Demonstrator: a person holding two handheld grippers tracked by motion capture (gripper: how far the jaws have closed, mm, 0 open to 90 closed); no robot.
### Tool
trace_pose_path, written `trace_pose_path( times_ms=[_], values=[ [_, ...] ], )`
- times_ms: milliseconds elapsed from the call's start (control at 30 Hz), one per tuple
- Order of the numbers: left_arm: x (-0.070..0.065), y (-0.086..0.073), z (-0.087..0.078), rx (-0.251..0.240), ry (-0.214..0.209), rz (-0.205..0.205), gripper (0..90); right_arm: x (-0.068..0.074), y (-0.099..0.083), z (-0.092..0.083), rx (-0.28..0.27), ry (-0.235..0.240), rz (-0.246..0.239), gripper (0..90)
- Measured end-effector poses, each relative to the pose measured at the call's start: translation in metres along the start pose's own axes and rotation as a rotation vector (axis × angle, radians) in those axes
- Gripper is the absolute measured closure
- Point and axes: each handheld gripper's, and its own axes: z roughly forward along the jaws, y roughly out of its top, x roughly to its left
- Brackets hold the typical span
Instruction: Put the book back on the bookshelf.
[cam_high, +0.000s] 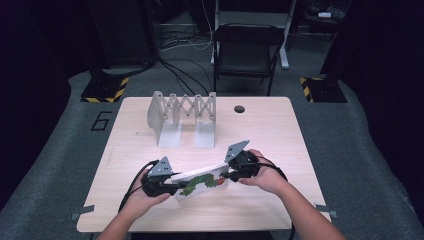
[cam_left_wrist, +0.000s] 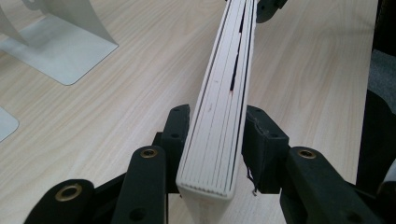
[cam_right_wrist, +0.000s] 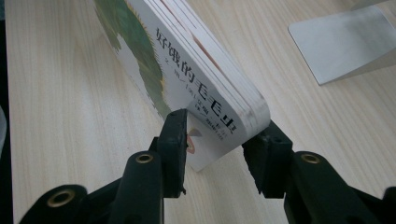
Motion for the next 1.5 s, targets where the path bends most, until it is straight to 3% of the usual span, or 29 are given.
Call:
trace_pose_path(
  times_ms=[533, 633, 767, 900, 1333, 1500],
  values=[
    [-0.002, 0.002, 0.004, 0.002, 0.024, -0.006, 62.8, 0.001, 0.001, 0.002, -0.004, 0.001, -0.001, 60.7],
    [-0.001, 0.004, 0.003, 0.021, 0.000, 0.000, 64.1, 0.002, 0.002, 0.001, 0.004, -0.001, 0.006, 60.7],
    [-0.001, 0.004, 0.004, 0.016, 0.006, -0.002, 64.7, 0.002, 0.002, 0.002, 0.006, -0.001, -0.001, 60.6],
    [0.000, 0.007, 0.004, 0.043, -0.001, 0.002, 65.6, 0.002, 0.002, 0.002, 0.008, -0.001, 0.008, 60.4],
    [0.002, 0.014, 0.004, 0.100, -0.019, -0.044, 64.9, 0.001, 0.003, 0.002, 0.005, -0.004, 0.002, 60.1],
    [0.000, 0.019, 0.004, 0.095, -0.008, -0.027, 64.4, 0.002, 0.003, 0.003, 0.003, -0.005, -0.004, 60.0]
  ],
)
